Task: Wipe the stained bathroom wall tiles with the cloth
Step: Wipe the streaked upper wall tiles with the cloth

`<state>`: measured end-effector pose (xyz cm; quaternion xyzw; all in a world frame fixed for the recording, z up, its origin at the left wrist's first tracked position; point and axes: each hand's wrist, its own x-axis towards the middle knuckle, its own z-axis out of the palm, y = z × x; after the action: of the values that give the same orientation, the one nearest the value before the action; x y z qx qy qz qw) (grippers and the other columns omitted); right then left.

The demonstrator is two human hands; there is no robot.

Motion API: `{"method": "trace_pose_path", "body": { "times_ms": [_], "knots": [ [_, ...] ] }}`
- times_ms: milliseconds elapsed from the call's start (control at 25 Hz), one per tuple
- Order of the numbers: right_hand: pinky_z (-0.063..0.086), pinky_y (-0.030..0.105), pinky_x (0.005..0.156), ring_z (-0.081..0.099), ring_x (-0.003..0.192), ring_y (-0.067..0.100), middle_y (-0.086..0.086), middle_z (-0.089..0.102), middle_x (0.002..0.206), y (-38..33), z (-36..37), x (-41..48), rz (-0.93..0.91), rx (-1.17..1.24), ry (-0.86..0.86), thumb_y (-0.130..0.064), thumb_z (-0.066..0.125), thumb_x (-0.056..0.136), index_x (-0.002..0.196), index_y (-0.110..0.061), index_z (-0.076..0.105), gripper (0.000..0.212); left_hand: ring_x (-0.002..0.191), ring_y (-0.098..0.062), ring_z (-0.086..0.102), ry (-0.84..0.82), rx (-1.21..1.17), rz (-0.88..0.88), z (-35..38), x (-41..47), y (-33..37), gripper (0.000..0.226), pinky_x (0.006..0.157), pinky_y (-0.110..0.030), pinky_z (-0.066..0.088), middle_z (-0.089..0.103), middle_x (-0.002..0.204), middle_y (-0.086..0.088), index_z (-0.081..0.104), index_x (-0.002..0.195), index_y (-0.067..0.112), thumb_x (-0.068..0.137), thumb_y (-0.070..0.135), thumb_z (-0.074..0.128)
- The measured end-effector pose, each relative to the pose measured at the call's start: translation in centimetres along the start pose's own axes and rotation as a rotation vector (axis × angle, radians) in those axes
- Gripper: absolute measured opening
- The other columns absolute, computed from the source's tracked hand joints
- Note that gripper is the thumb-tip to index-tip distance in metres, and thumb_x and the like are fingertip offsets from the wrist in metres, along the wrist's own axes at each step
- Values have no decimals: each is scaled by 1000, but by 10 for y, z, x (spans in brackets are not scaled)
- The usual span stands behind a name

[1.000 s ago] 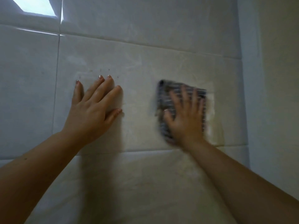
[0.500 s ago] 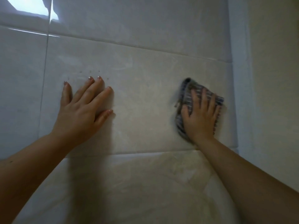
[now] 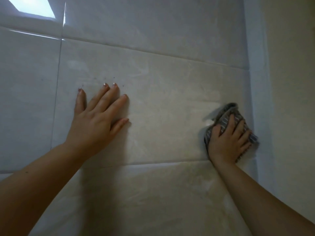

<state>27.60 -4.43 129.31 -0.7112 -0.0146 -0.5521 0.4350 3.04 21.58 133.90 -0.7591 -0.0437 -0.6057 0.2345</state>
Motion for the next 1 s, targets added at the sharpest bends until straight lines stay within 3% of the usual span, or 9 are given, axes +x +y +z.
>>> {"method": "trace_pose_path", "body": {
  "times_ms": [80,120,320,480,560,680,800,880,1000],
  "knots": [
    [8,66,114,12,145,47,16,19,159,-26,-6,-14,124,22,-42,-52,21,88,151,-21,29,71,151,-23,14,-2,-16,18,2,2,-1,61,119,-61,1,22,163,-5,35,150,24,98,54,27],
    [10,67,113,15,143,49,18,22,158,-49,-9,-29,54,19,-37,-51,23,89,150,-19,33,70,151,-22,14,4,-37,21,2,2,-2,59,119,-60,0,22,163,-5,34,151,24,99,51,28],
    [8,62,116,19,144,44,13,27,158,-120,-8,-64,-591,-13,-36,-52,34,87,148,-26,36,66,149,-19,21,43,-225,59,-11,-5,-26,53,122,-49,9,31,159,-2,38,150,19,99,33,30],
    [11,66,113,12,146,45,12,21,160,-136,-10,-23,-260,35,-11,-55,19,86,151,-26,31,72,149,-25,22,59,-98,100,-27,-27,-75,53,120,-52,19,31,158,-7,42,147,14,97,30,38],
    [8,66,114,11,145,46,13,21,160,-177,-10,-49,-244,67,-15,-54,20,86,151,-25,30,72,149,-26,23,59,-70,94,-30,-35,-88,52,119,-53,20,33,158,-8,43,146,13,98,32,38],
    [10,64,115,17,145,45,12,25,158,-219,-15,-122,-572,93,3,-51,33,87,149,-27,35,66,148,-25,24,76,-84,76,-32,-40,-96,51,119,-53,20,33,157,-8,45,146,12,100,32,34],
    [9,63,116,11,147,40,9,22,160,-193,-18,-142,-869,55,-76,-51,39,88,150,-30,32,66,148,-25,26,97,-103,86,-35,-49,-106,50,119,-52,21,35,156,-9,45,145,10,101,30,34],
    [13,64,114,15,146,41,10,25,159,-182,-17,-110,-762,18,-35,-52,35,87,149,-28,35,66,147,-26,28,105,-93,113,-42,-55,-119,49,119,-52,22,37,156,-10,47,144,9,101,28,35],
    [7,65,114,7,147,43,10,16,161,-226,-18,-53,-261,69,-65,-55,21,86,152,-27,28,72,147,-24,27,89,-77,122,-51,-60,-134,49,120,-50,21,36,156,-9,46,145,10,101,28,34]
  ]
}}
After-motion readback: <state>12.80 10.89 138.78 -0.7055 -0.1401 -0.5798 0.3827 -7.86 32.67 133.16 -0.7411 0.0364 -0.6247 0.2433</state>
